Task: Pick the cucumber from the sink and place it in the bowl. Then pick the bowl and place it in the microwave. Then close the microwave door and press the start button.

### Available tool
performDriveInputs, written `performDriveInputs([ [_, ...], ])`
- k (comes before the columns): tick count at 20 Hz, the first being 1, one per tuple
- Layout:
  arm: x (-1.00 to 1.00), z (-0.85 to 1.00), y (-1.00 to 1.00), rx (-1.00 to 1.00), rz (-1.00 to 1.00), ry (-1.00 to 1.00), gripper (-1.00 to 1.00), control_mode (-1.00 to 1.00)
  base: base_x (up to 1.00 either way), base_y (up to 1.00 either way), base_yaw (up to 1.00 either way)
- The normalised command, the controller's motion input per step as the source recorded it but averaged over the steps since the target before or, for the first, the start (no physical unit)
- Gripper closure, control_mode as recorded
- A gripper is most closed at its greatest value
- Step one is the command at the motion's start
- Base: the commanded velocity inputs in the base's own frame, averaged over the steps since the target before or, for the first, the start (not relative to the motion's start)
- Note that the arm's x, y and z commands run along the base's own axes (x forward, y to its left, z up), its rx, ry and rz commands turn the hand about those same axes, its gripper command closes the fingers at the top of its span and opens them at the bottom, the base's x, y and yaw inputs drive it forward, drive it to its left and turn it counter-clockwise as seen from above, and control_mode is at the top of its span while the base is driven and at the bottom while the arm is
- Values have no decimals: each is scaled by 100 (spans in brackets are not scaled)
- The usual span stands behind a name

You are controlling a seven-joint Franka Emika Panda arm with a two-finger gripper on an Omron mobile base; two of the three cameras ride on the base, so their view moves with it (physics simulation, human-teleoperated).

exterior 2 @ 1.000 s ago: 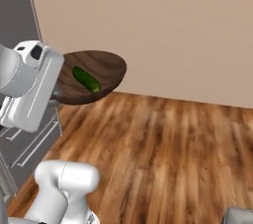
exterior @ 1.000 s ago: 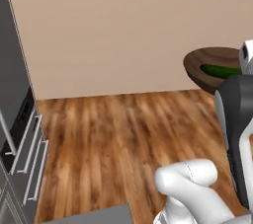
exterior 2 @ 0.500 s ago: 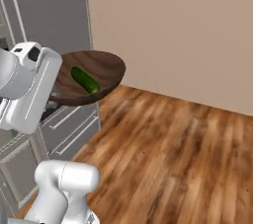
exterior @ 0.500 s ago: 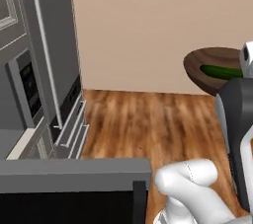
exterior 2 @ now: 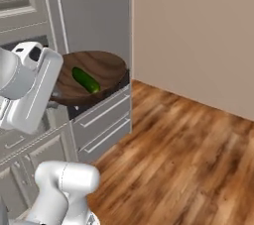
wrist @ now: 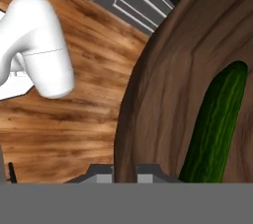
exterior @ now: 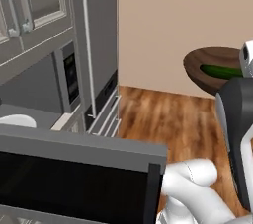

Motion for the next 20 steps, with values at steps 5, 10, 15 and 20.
performDriveInputs([
  [5, 0, 0, 0, 0, 0, 0, 100, 100, 10, -38, 58],
  [10, 0, 0, 0, 0, 0, 0, 100, 100, 31, -47, 56],
  [15, 0, 0, 0, 0, 0, 0, 100, 100, 46, -53, 51],
  [20, 0, 0, 0, 0, 0, 0, 100, 100, 42, -56, 50],
])
